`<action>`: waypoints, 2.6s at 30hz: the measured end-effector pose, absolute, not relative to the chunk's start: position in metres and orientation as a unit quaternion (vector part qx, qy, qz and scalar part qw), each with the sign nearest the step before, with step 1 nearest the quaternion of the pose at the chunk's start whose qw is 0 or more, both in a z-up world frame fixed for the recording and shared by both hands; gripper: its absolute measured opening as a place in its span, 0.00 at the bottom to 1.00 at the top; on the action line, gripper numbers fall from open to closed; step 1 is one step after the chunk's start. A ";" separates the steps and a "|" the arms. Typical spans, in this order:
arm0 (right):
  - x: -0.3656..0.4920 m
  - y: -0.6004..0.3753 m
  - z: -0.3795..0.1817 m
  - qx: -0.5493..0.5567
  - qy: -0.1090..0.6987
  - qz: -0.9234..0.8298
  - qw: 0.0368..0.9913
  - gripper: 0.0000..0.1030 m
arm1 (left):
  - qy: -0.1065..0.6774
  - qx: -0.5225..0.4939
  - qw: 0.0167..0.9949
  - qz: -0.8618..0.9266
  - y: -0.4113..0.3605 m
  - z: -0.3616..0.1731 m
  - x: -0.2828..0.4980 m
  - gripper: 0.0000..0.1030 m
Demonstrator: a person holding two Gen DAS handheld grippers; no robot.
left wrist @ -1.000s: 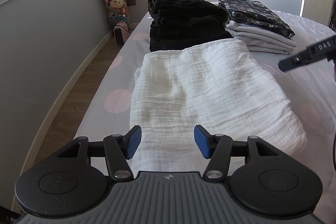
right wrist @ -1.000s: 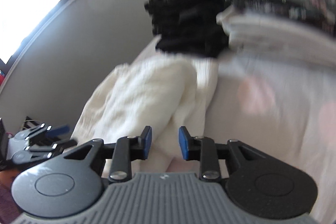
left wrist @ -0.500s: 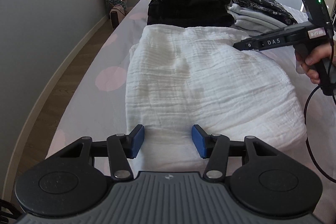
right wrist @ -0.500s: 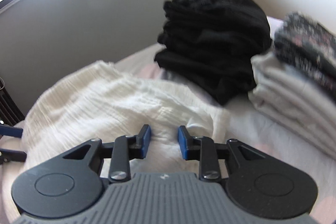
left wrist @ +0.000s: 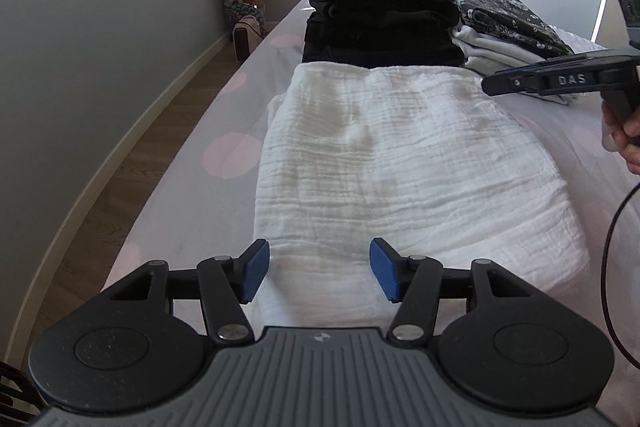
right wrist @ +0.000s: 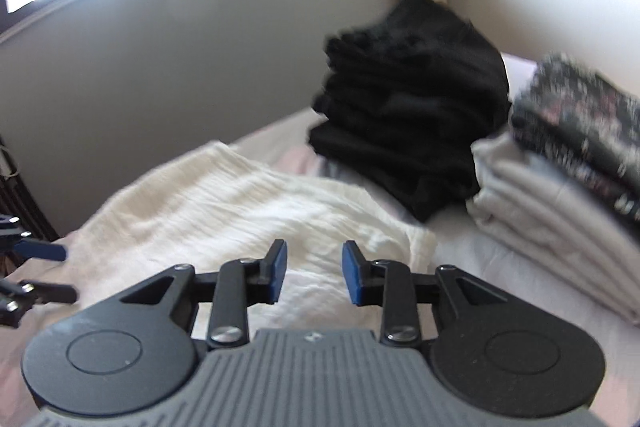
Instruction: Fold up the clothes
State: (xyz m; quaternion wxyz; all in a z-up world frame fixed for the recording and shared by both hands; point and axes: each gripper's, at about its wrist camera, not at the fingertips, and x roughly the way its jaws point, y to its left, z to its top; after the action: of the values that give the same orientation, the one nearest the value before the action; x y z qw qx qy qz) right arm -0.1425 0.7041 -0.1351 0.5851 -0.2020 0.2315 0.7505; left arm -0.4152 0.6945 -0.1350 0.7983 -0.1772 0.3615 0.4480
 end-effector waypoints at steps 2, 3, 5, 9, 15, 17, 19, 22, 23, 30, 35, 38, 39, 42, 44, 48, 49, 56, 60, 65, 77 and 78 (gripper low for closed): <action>-0.154 0.688 -0.129 -0.214 0.214 0.762 0.573 0.35 | 0.357 -0.177 0.800 0.449 0.691 -0.130 -0.413 0.64; -0.159 0.682 -0.132 -0.223 0.208 0.765 0.567 0.38 | 0.356 -0.176 0.800 0.449 0.690 -0.129 -0.411 0.64; -0.170 0.672 -0.140 -0.241 0.199 0.771 0.554 0.43 | 0.354 -0.174 0.801 0.450 0.687 -0.128 -0.408 0.66; -0.186 0.663 -0.166 -0.279 0.198 0.770 0.539 0.43 | 0.356 -0.175 0.795 0.459 0.687 -0.132 -0.406 0.66; -0.187 0.667 -0.191 -0.293 0.209 0.759 0.543 0.43 | 0.337 -0.176 0.792 0.478 0.685 -0.126 -0.409 0.66; -0.187 0.668 -0.187 -0.298 0.215 0.756 0.542 0.43 | 0.329 -0.171 0.791 0.486 0.682 -0.122 -0.409 0.66; -0.185 0.668 -0.180 -0.295 0.225 0.753 0.544 0.43 | 0.321 -0.161 0.789 0.499 0.677 -0.117 -0.405 0.67; -0.178 0.659 -0.160 -0.279 0.230 0.753 0.549 0.46 | 0.311 -0.141 0.791 0.508 0.665 -0.106 -0.398 0.75; -0.176 0.654 -0.154 -0.277 0.226 0.754 0.551 0.49 | 0.307 -0.132 0.793 0.509 0.660 -0.101 -0.395 0.77; -0.175 0.619 -0.107 -0.255 0.190 0.763 0.562 0.72 | 0.281 -0.087 0.805 0.515 0.622 -0.064 -0.377 0.85; -0.180 0.591 -0.077 -0.232 0.179 0.767 0.570 0.74 | 0.256 -0.069 0.800 0.538 0.594 -0.041 -0.375 0.85; -0.183 0.572 -0.061 -0.221 0.171 0.767 0.578 0.76 | 0.243 -0.074 0.792 0.555 0.579 -0.030 -0.377 0.86; -0.184 0.565 -0.057 -0.220 0.171 0.766 0.580 0.77 | 0.243 -0.077 0.789 0.560 0.575 -0.027 -0.377 0.87; -0.187 0.545 -0.044 -0.216 0.170 0.762 0.586 0.79 | 0.242 -0.084 0.774 0.580 0.562 -0.021 -0.378 0.88; -0.187 0.533 -0.037 -0.210 0.173 0.761 0.589 0.83 | 0.239 -0.087 0.762 0.596 0.552 -0.018 -0.379 0.88; -0.184 0.508 -0.023 -0.187 0.183 0.757 0.598 0.91 | 0.223 -0.104 0.749 0.615 0.530 -0.012 -0.379 0.88; -0.184 0.502 -0.020 -0.185 0.183 0.754 0.602 0.92 | 0.220 -0.111 0.748 0.617 0.525 -0.011 -0.379 0.88; -0.191 0.465 -0.007 -0.176 0.164 0.736 0.633 0.98 | 0.197 -0.140 0.734 0.635 0.487 -0.004 -0.369 0.88; -0.195 0.448 -0.009 -0.176 0.164 0.726 0.644 0.99 | 0.183 -0.165 0.727 0.641 0.466 -0.006 -0.365 0.88; -0.196 0.433 -0.018 -0.181 0.173 0.713 0.655 1.00 | 0.196 -0.190 0.702 0.658 0.446 -0.017 -0.359 0.88; -0.195 0.413 -0.040 -0.207 0.197 0.692 0.663 1.00 | 0.231 -0.237 0.673 0.662 0.422 -0.040 -0.350 0.88; -0.196 0.412 -0.041 -0.208 0.197 0.691 0.664 1.00 | 0.231 -0.236 0.672 0.663 0.421 -0.040 -0.349 0.88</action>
State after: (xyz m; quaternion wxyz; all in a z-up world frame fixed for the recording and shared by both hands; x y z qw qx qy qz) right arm -0.1957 0.4123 -0.0410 0.6640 -0.2081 0.1966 0.6907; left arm -0.3492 0.4213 -0.0401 0.6723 -0.2361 0.2306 0.6626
